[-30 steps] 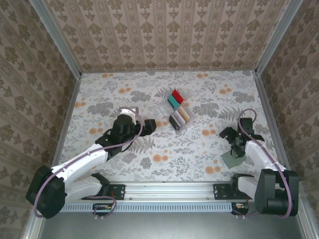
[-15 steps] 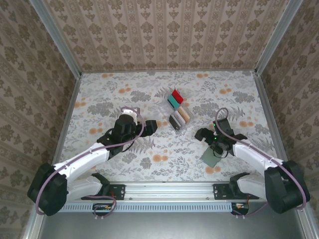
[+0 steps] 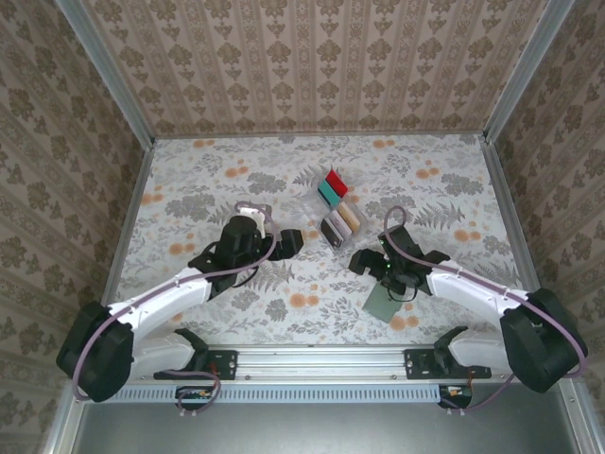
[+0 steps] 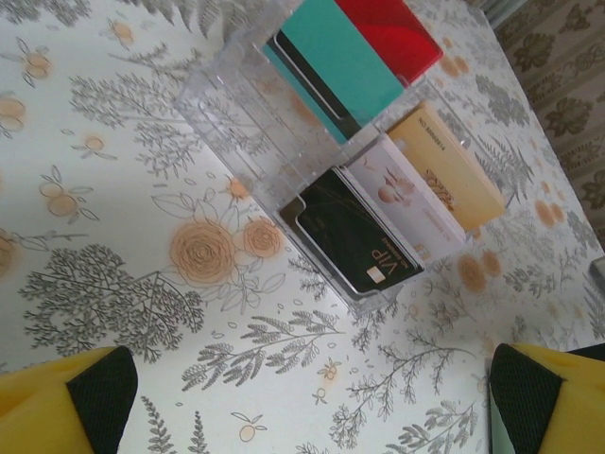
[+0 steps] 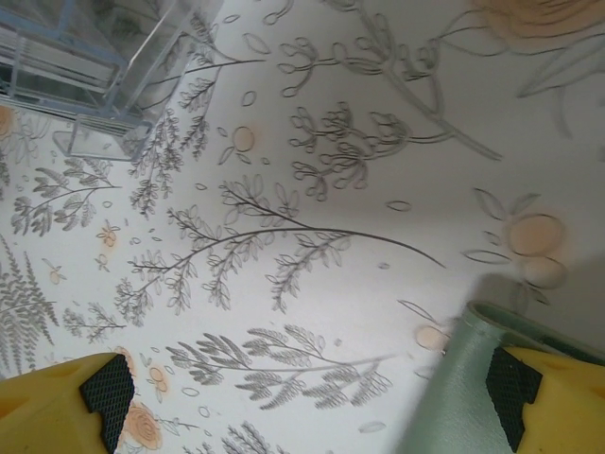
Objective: Put the credit cards into the card holder
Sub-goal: Move the card holder to the bottom-center of the table.
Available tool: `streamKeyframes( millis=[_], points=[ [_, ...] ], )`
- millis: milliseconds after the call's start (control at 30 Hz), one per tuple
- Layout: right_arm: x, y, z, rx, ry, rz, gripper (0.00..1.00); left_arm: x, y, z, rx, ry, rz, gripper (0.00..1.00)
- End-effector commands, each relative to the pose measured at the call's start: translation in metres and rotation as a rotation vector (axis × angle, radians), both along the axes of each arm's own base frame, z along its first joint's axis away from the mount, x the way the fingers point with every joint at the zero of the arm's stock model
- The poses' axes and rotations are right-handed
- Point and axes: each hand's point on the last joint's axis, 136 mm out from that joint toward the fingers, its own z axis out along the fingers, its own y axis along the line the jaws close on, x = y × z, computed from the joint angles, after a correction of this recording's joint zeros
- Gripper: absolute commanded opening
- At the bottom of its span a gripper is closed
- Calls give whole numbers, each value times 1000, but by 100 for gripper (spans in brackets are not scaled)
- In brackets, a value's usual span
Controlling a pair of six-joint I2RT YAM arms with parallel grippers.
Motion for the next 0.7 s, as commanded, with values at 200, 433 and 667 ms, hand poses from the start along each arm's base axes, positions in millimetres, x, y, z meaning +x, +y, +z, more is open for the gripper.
streamKeyframes(
  millis=[200, 433, 667],
  points=[
    [-20, -71, -2, -223, 51, -171, 99, -7, -21, 11, -63, 35, -77, 100],
    [-17, -48, -13, -80, 39, -159, 94, -10, -18, 11, -64, 31, -70, 100],
    [-15, -32, -31, -51, 103, -135, 90, -10, -17, 12, -42, 22, -80, 100]
  ],
)
